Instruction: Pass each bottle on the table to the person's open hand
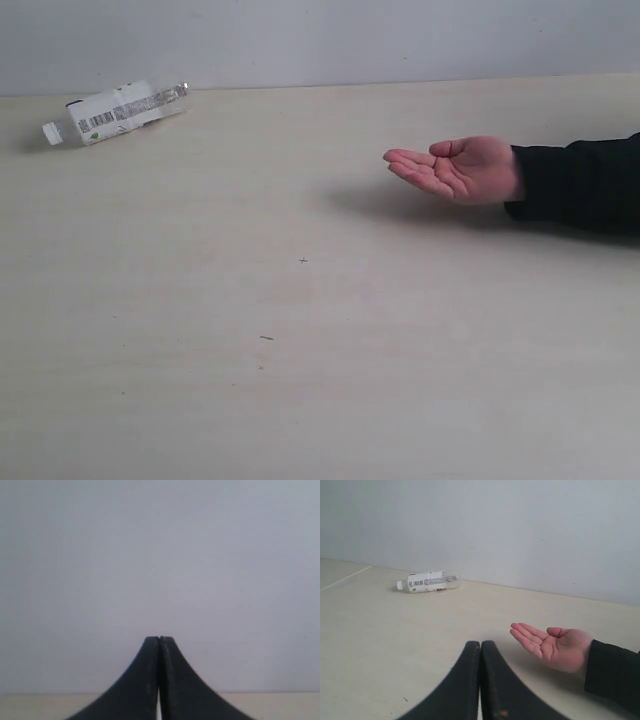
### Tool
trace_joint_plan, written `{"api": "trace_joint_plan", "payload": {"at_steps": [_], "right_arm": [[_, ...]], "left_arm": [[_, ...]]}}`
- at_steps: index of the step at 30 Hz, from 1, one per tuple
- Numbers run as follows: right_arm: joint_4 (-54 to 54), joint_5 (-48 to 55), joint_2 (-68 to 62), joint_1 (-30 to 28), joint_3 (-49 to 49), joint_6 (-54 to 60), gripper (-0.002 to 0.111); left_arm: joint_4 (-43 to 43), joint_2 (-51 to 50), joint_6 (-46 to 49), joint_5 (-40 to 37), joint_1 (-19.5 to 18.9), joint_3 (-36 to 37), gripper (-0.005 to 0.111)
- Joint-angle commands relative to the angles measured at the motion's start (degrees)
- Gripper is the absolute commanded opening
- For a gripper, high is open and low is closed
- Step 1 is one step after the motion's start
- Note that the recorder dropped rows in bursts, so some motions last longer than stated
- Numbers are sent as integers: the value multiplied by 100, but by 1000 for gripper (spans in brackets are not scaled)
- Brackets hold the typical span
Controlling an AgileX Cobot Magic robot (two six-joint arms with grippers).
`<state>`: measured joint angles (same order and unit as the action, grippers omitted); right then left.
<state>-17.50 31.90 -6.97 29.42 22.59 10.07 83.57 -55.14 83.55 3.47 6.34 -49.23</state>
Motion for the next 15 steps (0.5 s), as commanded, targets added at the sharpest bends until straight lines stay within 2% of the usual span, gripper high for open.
{"api": "trace_joint_plan", "payload": {"at_steps": [1, 3, 6, 10, 12, 14, 15], "right_arm": [[5, -34, 27, 20, -22, 53, 0], [5, -34, 27, 20, -22, 53, 0], [5, -34, 27, 20, -22, 53, 0], [5, -34, 27, 20, -22, 53, 0], [5, -34, 27, 20, -22, 53, 0], [5, -34, 27, 20, -22, 53, 0], [5, -34, 27, 20, -22, 53, 0]], "left_arm": [[-465, -1463, 221, -509, -5, -1392, 0], [-877, -2070, 533, -872, -5, -1875, 0], [-2060, -2921, 640, -886, -5, -2316, 0], [-3024, -3608, 856, 88, -181, -2344, 0], [-2989, -3824, 1463, 456, -316, -2344, 0], [-2517, -3994, 2225, 965, -435, -2344, 0], [-2109, -4076, 2875, 1476, -473, -2344, 0]]}}
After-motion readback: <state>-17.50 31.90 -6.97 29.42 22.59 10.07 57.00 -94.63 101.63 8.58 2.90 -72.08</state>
